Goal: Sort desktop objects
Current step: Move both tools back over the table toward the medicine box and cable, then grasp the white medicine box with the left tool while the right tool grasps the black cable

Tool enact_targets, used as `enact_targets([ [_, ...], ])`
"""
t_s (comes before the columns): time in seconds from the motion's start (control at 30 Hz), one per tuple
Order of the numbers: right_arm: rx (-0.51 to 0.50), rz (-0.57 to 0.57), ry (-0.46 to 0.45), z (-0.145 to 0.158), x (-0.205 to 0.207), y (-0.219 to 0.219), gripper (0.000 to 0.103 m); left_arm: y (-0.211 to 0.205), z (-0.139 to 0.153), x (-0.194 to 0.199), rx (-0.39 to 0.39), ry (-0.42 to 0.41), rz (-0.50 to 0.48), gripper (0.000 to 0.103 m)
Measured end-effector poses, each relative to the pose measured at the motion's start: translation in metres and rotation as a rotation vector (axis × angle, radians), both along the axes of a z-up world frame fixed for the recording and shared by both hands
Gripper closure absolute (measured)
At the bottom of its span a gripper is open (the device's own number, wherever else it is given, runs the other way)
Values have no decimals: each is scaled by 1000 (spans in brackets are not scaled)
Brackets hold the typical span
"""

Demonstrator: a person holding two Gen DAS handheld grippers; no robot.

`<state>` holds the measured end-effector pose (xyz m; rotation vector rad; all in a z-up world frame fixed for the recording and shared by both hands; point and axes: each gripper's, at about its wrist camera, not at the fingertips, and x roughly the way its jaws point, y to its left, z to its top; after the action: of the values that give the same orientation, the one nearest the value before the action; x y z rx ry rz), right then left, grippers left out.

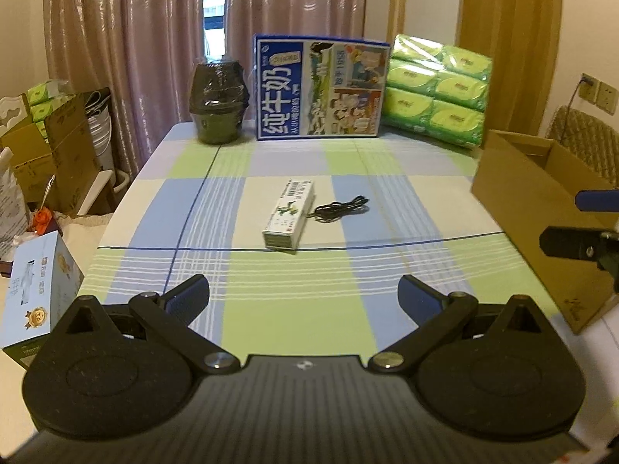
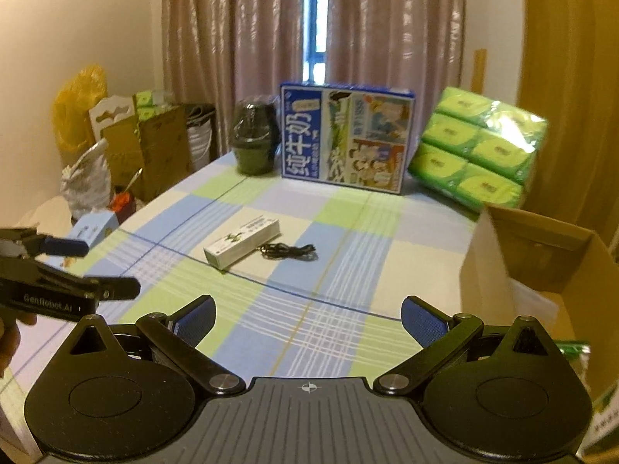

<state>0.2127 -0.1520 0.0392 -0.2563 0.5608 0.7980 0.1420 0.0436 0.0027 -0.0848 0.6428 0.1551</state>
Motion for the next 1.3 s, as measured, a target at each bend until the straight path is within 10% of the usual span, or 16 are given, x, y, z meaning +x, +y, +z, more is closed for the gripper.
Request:
enact_targets([
  [0.63,-189,273,-113,-42,85,96,17,45,-36,90,83,-42,-78,2],
  [1.3,-362,480,-166,-105,145,164,50,56,-91,170,61,53,-157,42],
])
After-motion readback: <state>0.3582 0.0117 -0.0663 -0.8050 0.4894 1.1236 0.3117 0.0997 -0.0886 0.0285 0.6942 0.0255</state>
